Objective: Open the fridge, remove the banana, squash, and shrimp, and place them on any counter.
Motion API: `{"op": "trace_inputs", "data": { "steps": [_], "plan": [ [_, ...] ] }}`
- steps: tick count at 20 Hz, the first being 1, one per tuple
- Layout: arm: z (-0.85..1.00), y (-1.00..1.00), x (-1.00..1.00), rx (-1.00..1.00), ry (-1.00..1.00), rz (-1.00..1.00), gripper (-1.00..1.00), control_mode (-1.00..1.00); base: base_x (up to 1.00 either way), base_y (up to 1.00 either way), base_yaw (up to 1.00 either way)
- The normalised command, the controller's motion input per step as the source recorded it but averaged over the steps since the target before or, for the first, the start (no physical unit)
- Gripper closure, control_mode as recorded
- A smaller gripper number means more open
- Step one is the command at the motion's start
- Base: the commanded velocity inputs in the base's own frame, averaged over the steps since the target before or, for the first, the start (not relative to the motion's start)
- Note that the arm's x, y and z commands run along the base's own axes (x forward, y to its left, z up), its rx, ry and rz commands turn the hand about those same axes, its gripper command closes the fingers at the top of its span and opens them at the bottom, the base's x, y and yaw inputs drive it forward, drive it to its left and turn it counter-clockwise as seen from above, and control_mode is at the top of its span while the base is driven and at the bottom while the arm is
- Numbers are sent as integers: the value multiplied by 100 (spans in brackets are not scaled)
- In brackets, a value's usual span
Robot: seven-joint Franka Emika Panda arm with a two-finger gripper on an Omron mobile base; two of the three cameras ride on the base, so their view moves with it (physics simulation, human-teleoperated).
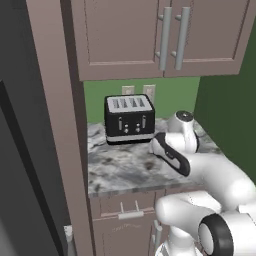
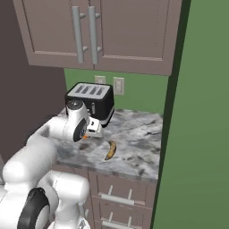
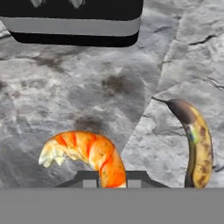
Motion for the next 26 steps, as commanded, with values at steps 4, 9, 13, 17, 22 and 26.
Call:
{"op": "trace_inputs", "data": {
  "steps": [4,9,13,17,22,26],
  "plan": [
    [-55,-1,63,1,11,1,100,-100,0,0,0],
    [-51,-8,65,2,9,1,100,-100,0,0,0],
    [-52,-8,43,4,8,0,100,-100,0,0,0],
    [-42,0,21,2,7,0,-100,-100,0,0,0],
    [-5,0,0,0,0,0,-100,-100,0,0,0],
    [19,-7,-7,0,-3,0,-100,-100,0,0,0]
  ]
}}
